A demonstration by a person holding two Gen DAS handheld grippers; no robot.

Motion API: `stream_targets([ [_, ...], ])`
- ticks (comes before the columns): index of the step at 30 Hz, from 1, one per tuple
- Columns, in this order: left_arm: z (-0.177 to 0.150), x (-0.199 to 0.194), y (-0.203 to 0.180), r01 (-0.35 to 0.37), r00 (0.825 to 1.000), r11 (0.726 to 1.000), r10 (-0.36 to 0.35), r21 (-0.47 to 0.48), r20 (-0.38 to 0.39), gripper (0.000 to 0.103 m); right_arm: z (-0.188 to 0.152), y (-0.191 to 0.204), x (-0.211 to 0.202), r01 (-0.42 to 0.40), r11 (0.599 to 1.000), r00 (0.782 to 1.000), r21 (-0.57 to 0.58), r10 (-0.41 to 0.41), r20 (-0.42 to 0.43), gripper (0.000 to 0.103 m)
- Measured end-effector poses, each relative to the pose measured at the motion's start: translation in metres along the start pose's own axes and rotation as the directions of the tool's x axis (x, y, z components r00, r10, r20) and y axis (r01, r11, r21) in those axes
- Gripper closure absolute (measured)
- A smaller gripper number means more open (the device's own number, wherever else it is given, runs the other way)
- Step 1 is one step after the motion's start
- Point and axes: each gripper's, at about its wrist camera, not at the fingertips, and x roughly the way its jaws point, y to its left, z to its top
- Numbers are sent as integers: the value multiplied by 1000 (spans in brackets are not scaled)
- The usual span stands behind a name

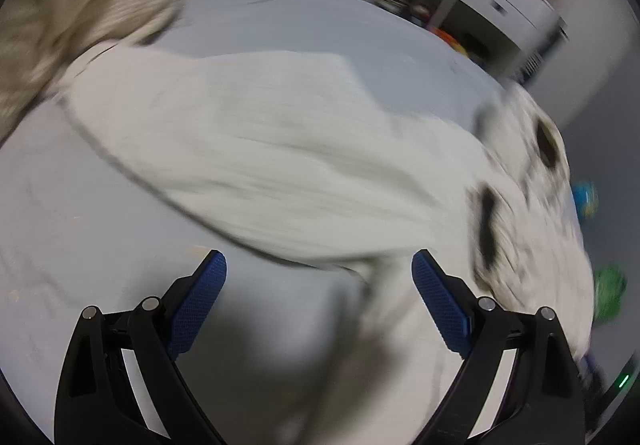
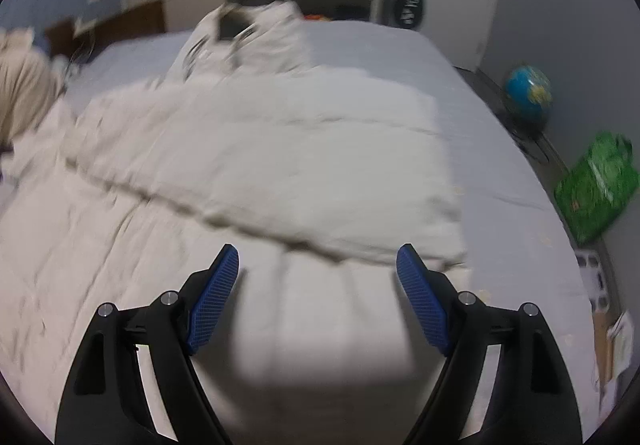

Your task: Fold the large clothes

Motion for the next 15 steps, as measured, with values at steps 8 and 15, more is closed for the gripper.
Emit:
stream_targets([
  [8, 27, 10, 101, 7, 1000, 953, -6, -303, 3, 13, -8, 21, 9, 15, 997, 999, -72, -17, -28, 25],
  [15, 36, 36, 133, 62, 998, 902, -57, -428, 24, 12, -12, 23, 12, 21, 998, 999, -64, -23, -29, 24],
])
